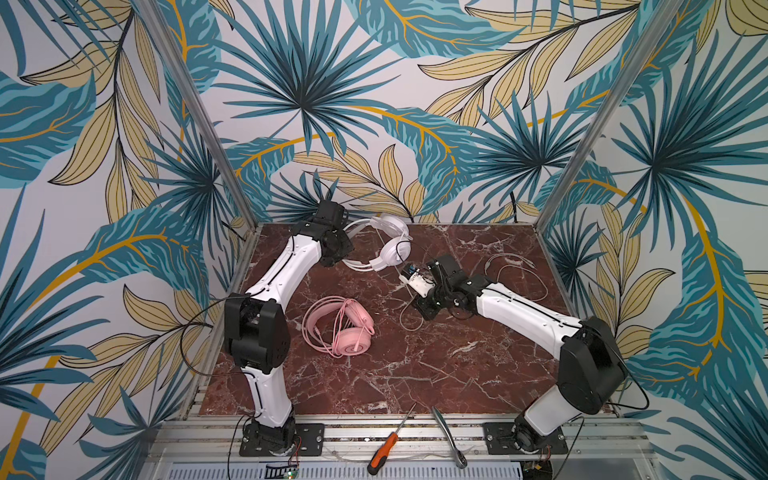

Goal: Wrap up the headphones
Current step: 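Lift the cable with the right gripper and wrap it over the white headset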

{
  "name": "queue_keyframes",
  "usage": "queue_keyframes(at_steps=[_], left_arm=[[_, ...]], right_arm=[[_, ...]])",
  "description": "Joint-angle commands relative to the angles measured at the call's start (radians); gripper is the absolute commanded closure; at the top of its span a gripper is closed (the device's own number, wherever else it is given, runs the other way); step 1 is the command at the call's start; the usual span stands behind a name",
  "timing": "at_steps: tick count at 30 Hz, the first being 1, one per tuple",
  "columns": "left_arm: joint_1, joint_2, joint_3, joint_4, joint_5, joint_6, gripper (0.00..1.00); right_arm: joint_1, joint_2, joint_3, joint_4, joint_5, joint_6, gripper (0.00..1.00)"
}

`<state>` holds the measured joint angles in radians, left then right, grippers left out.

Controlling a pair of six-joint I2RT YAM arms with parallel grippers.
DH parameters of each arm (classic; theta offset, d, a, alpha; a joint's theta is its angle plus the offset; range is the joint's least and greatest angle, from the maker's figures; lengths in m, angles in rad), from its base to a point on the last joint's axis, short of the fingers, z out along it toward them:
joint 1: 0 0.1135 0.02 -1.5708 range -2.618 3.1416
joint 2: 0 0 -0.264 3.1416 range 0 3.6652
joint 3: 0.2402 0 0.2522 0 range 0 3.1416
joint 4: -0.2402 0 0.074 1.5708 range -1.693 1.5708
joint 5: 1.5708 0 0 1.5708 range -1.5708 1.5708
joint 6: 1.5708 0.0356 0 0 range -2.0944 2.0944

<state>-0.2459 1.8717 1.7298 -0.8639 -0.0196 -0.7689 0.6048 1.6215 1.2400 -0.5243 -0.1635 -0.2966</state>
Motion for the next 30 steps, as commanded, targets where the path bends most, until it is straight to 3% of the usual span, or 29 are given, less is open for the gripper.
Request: queue_keyframes(at_steps=[1,7,18,30], left_arm=[[-0.005,0.003,-0.002,0.064,-0.031,-0.026,1.0],[-0.024,0.016,0.006,0.06,-0.072,-0.016,1.0],[-0.043,0.056,0.011,0.013,-0.141,0.064,1.0],[-0.074,0.115,0.06,-0.029,-0.097,0.209,1.0]], right_arm=[[0.03,-0.003,0.059,-0.166,0.045,-0.173,1.0],[0.071,0.061,0.208,-0.31,0.083,-0.273,1.0],[0.148,0.15,0.41,-0.405,0.152,-0.449,1.0],[0.167,0.106,0.387,-0.313,0.265,-0.722,1.0]])
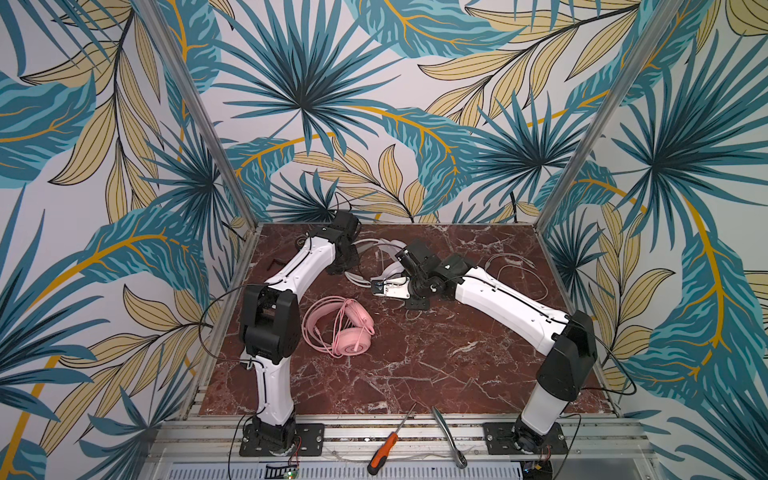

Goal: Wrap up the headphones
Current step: 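Lift the cable with the right gripper and wrap it over the white headset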

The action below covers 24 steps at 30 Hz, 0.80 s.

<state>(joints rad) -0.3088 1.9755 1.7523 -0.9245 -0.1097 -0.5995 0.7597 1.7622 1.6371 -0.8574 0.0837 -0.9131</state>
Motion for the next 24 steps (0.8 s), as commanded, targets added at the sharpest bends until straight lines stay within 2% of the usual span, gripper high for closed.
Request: queue_keyframes(at_steps=[1,10,17,24], left_arm=[[-0.014,0.014,0.04,0.032,-0.005,0.045,1.0],[-0.048,0.056,0.11,0.005,-0.025,0.129,1.0],[-0.089,0.089,0.151,0.006,-0.037,0.197,1.0],[-0.102,0.09,0.144,0.005,-0.05,0.288,1.0]], right_arm=[[0.012,-0.035,-0.005,0.023,0.023,-0.118,1.0],[0.031,-0.034,0.009,0.005,0.078,-0.278,1.0],[0.038,-0.039,0.002,0.03,0.179,-0.401,1.0],[0.038,-0.056,-0.052,0.083,0.302,-0.451,1.0]])
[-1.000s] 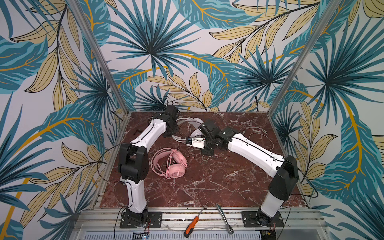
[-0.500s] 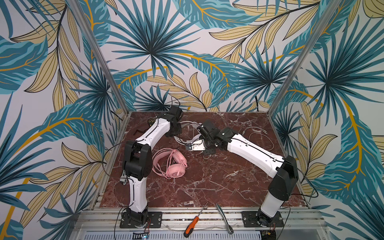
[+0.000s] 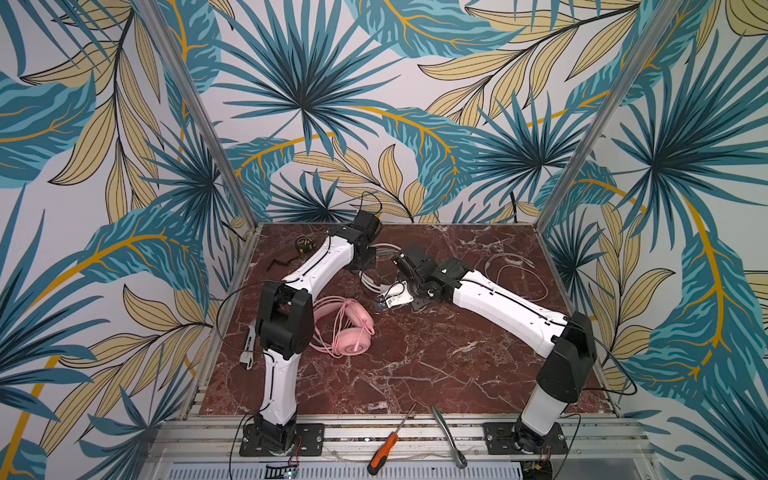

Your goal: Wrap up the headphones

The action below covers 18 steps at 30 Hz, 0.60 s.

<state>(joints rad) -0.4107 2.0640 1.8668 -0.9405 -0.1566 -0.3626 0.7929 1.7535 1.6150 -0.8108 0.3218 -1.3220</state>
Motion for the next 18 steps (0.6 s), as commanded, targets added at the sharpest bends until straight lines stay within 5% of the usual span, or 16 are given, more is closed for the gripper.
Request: queue_keyframes(at_steps=[1,9,18], left_arm=[[-0.001,0.002,0.031,0.022,0.0,0.067,1.0],[-0.003,0.0,0.041,0.019,0.065,0.185,1.0],[-0.009,0.004,0.034,0.005,0.153,0.27,1.0]], right_arm=[[0.005,-0.054,-0.045,0.061,0.069,-0.051,1.0],[0.005,-0.068,-0.139,0.194,0.137,-0.141,1.0],[0.0,-0.07,-0.175,0.32,0.088,-0.212,1.0]])
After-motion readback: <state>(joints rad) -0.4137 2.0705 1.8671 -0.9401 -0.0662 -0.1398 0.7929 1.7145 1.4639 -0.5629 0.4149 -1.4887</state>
